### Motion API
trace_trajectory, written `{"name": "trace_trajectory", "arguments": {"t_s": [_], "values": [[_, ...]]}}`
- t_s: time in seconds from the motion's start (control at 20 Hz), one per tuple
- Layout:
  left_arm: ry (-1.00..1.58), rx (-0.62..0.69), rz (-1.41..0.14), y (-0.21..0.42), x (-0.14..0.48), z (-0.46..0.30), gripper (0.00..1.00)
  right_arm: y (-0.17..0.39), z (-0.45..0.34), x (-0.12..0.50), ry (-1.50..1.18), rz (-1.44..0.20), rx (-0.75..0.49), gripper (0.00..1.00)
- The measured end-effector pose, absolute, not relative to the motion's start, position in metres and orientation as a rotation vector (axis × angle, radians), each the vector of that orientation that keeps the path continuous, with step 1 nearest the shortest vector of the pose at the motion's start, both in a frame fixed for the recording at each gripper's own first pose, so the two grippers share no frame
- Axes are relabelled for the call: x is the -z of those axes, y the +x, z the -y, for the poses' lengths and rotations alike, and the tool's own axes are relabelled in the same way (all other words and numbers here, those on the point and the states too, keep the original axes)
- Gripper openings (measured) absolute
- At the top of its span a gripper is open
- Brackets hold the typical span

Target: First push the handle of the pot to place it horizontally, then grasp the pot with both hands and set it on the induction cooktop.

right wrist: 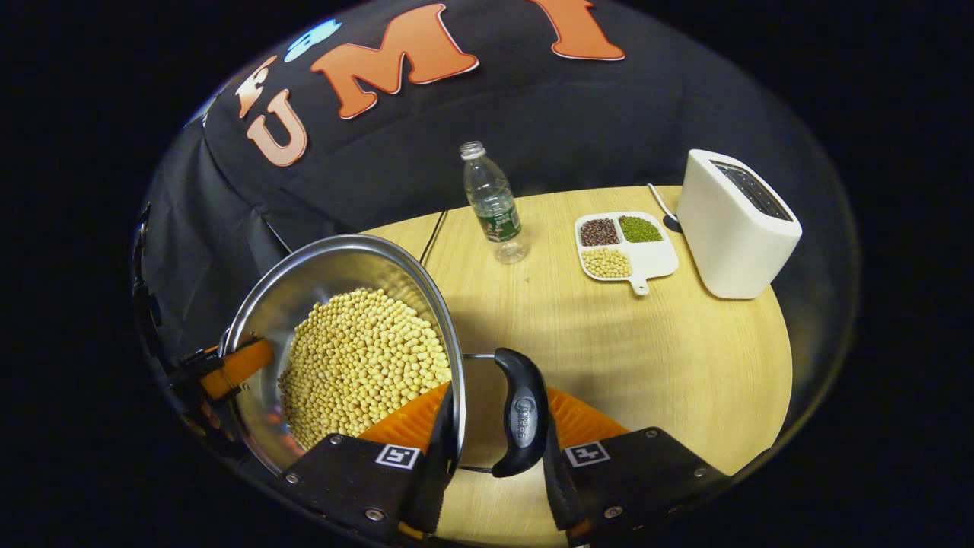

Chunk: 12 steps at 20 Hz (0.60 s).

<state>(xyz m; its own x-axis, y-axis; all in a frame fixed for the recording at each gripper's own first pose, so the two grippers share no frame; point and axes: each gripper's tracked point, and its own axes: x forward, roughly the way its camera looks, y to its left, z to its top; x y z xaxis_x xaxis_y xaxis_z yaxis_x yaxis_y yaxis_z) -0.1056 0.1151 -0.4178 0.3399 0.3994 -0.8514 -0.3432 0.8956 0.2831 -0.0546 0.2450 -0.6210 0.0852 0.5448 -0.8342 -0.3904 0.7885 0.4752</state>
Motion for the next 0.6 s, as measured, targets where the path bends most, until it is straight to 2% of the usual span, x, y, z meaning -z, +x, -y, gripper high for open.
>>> {"name": "trace_trajectory", "arguments": {"t_s": [0.1,0.15,0.2,0.3,0.35,0.4,0.6], "values": [[0.035,-0.476,-1.118,-0.108,0.412,-0.132,0.72,-0.054,-0.245,0.620,0.133,-1.296,-0.695,0.55],[0.033,-0.467,-1.114,-0.109,0.413,-0.143,0.71,-0.052,-0.246,0.620,0.130,-1.291,-0.688,0.50],[0.035,-0.457,-1.106,-0.105,0.413,-0.155,0.71,-0.053,-0.244,0.619,0.126,-1.291,-0.678,0.55],[0.021,-0.448,-1.100,-0.100,0.413,-0.176,0.70,-0.054,-0.242,0.617,0.115,-1.287,-0.664,0.55],[0.009,-0.444,-1.100,-0.100,0.410,-0.183,0.71,-0.055,-0.242,0.618,0.119,-1.291,-0.654,0.51],[0.002,-0.440,-1.100,-0.098,0.409,-0.192,0.72,-0.060,-0.241,0.619,0.122,-1.293,-0.645,0.55],[0.006,-0.409,-1.105,-0.102,0.415,-0.220,0.71,-0.063,-0.240,0.621,0.121,-1.303,-0.609,0.55]]}}
